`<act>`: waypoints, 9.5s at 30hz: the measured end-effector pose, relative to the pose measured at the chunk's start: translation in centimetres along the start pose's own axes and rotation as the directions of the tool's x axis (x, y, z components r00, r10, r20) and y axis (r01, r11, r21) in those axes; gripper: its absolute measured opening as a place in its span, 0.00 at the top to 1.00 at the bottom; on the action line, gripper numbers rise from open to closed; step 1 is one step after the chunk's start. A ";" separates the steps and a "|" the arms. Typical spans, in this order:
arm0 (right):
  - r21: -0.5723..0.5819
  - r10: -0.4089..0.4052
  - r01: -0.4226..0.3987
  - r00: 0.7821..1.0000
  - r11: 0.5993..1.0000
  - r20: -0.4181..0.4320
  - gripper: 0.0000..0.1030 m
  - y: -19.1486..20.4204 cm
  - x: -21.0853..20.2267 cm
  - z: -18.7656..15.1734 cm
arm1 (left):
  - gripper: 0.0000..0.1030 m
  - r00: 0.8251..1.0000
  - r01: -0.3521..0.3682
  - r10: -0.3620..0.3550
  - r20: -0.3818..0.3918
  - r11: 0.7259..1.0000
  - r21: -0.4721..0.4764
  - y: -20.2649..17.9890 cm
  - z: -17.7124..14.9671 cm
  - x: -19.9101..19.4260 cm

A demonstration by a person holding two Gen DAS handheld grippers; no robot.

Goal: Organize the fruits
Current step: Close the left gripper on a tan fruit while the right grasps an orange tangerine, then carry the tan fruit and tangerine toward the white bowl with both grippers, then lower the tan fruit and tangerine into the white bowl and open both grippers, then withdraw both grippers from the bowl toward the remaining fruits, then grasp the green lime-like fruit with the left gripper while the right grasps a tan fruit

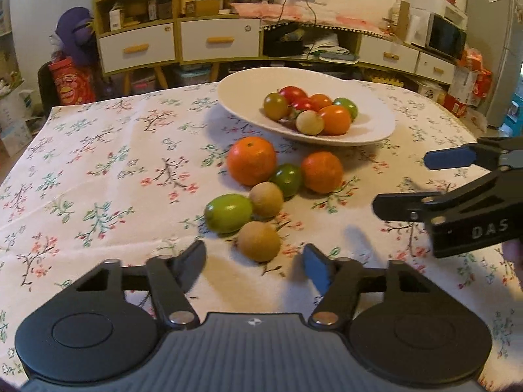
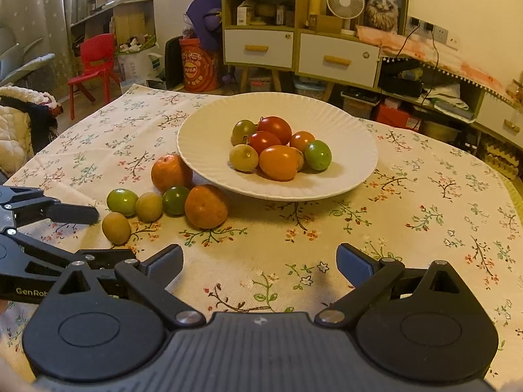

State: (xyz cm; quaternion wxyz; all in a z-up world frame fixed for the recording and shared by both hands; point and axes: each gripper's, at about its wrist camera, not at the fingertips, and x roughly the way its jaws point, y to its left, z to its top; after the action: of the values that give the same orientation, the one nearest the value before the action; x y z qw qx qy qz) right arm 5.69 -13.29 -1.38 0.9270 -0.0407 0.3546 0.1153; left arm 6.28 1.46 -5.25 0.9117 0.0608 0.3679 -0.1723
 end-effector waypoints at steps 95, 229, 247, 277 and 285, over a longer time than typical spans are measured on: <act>0.063 0.086 -0.089 0.995 0.994 0.046 0.70 -2.0 -1.1 3.0 | 0.76 0.998 0.067 -0.064 0.026 0.991 -0.115 -0.8 4.2 -1.5; 0.013 0.065 -0.064 0.997 0.998 -0.049 0.07 2.6 1.1 -0.1 | 0.45 0.999 -0.029 0.030 0.018 0.997 -0.072 3.9 0.4 0.0; 0.005 0.069 -0.069 0.997 0.998 -0.018 0.41 3.7 1.1 0.3 | 0.75 1.000 0.007 -0.006 0.007 0.999 -0.048 3.0 1.3 0.4; 0.019 0.095 -0.096 0.994 0.995 0.057 0.73 8.3 3.5 1.3 | 0.75 0.999 -0.030 0.029 -0.017 0.995 -0.094 5.4 0.1 -1.3; 0.004 0.107 -0.107 0.994 0.994 0.037 0.78 8.1 3.2 1.4 | 0.75 1.000 -0.025 0.024 -0.012 0.997 -0.078 5.2 0.2 -1.5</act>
State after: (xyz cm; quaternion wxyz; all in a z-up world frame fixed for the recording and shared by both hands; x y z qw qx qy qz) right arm 6.96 -4.66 -2.42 0.9259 -0.0166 0.3397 0.1645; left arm 7.28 6.61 -4.14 0.9135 0.0306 0.3784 -0.1465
